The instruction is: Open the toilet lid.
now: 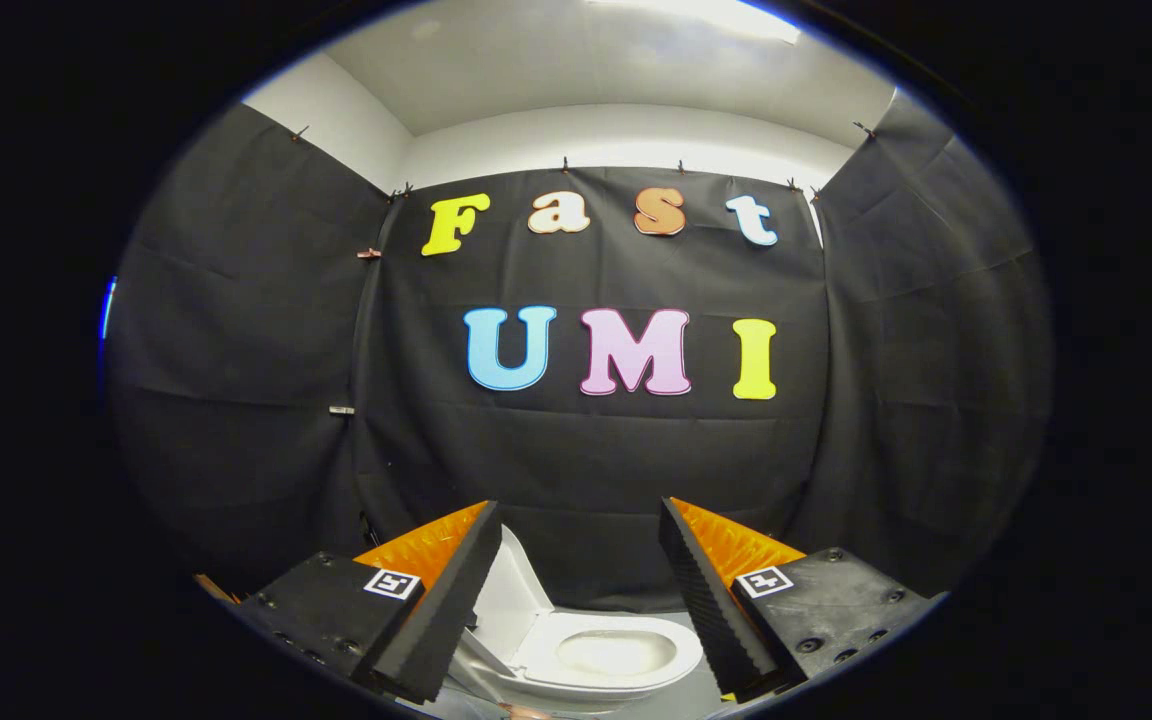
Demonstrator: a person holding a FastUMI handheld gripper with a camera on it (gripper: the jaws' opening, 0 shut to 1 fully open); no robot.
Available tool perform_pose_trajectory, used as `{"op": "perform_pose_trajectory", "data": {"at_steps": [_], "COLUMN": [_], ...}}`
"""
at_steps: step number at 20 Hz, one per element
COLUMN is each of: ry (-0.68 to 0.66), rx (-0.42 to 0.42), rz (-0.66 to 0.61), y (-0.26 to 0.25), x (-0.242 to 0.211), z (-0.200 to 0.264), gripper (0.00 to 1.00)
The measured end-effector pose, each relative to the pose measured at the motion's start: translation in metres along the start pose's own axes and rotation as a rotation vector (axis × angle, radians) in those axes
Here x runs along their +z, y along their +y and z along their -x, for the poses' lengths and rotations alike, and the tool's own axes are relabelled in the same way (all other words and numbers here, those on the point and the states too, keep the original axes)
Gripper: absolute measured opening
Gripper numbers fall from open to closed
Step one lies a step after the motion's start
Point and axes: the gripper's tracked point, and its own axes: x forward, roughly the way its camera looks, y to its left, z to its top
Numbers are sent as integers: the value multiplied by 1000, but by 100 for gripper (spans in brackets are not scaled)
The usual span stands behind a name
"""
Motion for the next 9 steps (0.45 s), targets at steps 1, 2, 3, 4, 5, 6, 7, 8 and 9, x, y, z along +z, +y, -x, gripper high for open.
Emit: {"op": "perform_pose_trajectory", "data": {"at_steps": [1, 2, 3, 4, 5, 6, 7, 8, 9], "ry": [0, -1, -1, 0, 2, 4, 6, 8, 9], "rx": [0, 2, 2, 0, -2, -4, -5, -5, -5], "rz": [4, 6, 8, 10, 12, 13, 12, 11, 9], "y": [0, 1, 1, 1, 1, 1, 1, 1, 2], "x": [0, 0, 1, 0, -1, -1, -1, -3, -3], "z": [0, 0, 0, -1, -1, -1, -1, -2, -2], "gripper": [99, 99, 99, 99, 99, 99, 99, 99, 99]}}
